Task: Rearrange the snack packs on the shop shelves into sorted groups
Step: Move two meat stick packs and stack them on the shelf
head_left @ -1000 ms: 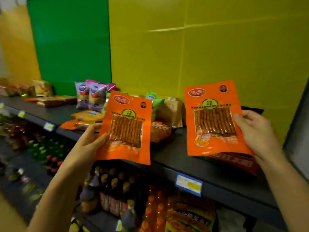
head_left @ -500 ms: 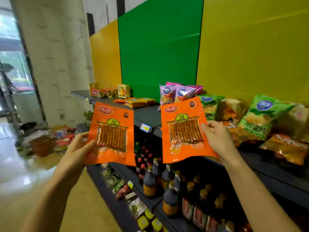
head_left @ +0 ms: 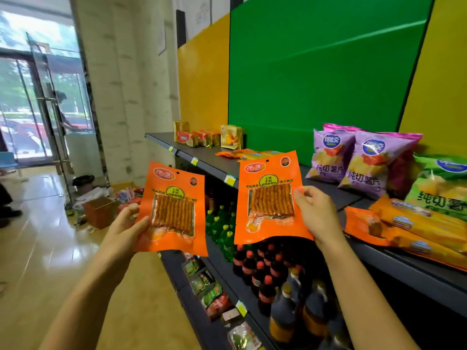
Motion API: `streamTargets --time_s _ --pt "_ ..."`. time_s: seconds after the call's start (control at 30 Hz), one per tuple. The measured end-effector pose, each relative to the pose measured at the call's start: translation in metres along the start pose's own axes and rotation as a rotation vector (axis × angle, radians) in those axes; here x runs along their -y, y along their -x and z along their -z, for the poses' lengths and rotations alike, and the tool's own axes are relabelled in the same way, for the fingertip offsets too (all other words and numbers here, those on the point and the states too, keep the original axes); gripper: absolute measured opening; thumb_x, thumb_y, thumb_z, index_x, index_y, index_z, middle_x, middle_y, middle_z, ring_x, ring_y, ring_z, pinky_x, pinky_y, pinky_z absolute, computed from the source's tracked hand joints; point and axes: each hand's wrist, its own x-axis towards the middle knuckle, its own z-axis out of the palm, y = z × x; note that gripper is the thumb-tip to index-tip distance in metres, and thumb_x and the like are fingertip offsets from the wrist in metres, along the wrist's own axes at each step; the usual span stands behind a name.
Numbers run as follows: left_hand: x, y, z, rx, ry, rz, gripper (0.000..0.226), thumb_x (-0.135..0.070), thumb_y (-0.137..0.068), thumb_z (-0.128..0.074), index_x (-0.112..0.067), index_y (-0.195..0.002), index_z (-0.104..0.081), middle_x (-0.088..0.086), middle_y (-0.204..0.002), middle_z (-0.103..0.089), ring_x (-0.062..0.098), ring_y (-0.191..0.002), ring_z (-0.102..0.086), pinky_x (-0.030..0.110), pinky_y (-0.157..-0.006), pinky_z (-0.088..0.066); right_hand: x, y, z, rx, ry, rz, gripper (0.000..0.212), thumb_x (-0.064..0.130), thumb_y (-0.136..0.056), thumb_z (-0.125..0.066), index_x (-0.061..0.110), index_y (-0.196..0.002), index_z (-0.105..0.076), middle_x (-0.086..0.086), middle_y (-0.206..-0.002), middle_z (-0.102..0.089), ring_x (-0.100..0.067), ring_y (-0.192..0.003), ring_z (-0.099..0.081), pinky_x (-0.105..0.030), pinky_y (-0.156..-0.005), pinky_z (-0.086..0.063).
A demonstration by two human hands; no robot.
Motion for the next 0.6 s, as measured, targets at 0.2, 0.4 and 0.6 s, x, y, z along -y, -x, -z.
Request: streamTargets --time_s 0.2,0.4,0.6 --pt "0.02 -0.123 -0.001 0.006 -0.018 0.006 0.017 -0.011 -0.094 -0.047 -0.016 -0.11 -0.049 -0.001 -0.092 -0.06 0.017 -0.077 -0.058 0.028 -0.065 -0.047 -0.003 -0.082 -0.074 -0.011 0.016 0.047 0.017 0.025 -0.094 -0.046 0.014 -0.094 -0.06 -0.013 -0.092 -0.07 -0.029 -0.087 -0.064 -0.036 -0.074 -0.048" --pt "0.048 -0.225 -0.002 0.046 0.01 0.007 0.013 -0.013 -0.093 -0.048 -0.017 -0.102 -0.056 0.006 -0.095 -0.064 0.018 -0.077 -0.061 0.026 -0.065 -0.053 -0.01 -0.148 -0.14 -0.049 -0.001 -0.005 0.02 0.028 -0.095 -0.045 0.016 -0.101 -0.06 -0.012 -0.102 -0.071 -0.028 -0.09 -0.066 -0.035 -0.077 -0.052" --pt "0.079 -0.322 -0.003 0.135 0.003 0.0 0.011 -0.016 -0.093 -0.05 -0.022 -0.098 -0.058 0.003 -0.093 -0.065 0.015 -0.074 -0.062 0.025 -0.061 -0.05 -0.02 -0.196 -0.196 -0.115 0.102 -0.026 0.027 0.027 -0.096 -0.043 0.01 -0.108 -0.059 -0.011 -0.104 -0.068 -0.026 -0.09 -0.063 -0.037 -0.079 -0.051"
